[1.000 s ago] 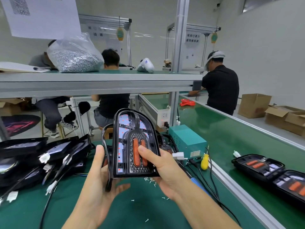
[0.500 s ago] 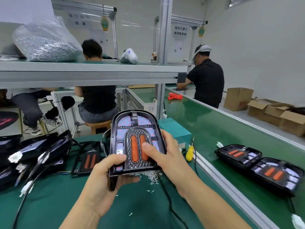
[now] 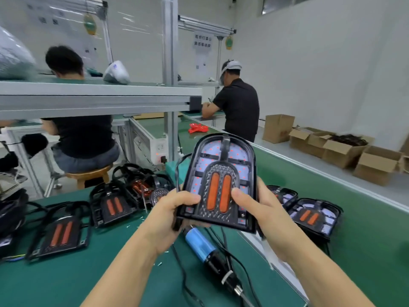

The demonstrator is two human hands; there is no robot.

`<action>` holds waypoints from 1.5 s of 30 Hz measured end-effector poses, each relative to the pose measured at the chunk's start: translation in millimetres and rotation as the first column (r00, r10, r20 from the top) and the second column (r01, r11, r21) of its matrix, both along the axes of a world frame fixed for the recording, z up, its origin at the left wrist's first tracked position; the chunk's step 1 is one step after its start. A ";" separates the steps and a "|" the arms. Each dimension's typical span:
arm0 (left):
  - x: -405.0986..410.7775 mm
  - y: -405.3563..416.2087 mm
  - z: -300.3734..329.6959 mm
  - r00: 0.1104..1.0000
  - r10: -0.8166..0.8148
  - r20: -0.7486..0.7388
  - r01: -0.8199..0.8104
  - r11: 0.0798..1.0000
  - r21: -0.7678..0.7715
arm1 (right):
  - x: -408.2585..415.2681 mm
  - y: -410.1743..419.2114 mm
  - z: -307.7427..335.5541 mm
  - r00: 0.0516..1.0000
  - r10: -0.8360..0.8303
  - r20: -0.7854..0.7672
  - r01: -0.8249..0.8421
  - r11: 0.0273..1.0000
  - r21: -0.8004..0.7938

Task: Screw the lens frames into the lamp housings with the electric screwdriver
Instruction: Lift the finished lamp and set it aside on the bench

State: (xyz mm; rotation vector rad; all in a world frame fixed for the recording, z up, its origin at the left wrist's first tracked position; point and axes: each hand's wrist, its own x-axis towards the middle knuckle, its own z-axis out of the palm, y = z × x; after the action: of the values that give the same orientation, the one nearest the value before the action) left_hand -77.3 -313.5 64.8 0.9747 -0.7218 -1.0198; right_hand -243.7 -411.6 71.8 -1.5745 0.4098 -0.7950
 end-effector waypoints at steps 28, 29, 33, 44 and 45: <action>-166.7 -163.0 -52.3 0.355 -0.258 0.898 0.091 0.966 0.241 | -177.7 -124.7 -55.4 0.713 -0.676 -0.189 0.673 0.582 0.456; -171.0 -163.8 -55.4 0.249 -0.262 0.932 0.078 0.965 0.251 | -183.7 -123.4 -60.1 0.708 -0.677 -0.201 0.679 0.573 0.459; -182.5 -167.0 -67.9 0.046 -0.338 0.940 0.062 0.940 0.335 | -203.6 -119.5 -77.4 0.686 -0.690 -0.232 0.700 0.536 0.472; -171.8 -166.9 -85.9 -0.008 -0.452 0.892 0.004 0.892 0.452 | -240.4 -139.3 -114.0 0.504 -0.729 -0.463 0.863 0.411 0.293; -171.9 -167.0 -86.6 0.000 -0.450 0.893 0.007 0.893 0.450 | -240.0 -140.1 -115.9 0.503 -0.726 -0.469 0.864 0.410 0.291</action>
State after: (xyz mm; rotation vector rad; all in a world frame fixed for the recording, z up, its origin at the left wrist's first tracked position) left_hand -249.2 -480.5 -21.8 1.9815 -2.0663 -0.5367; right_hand -483.7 -551.7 -44.1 -0.8997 1.5686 -1.0769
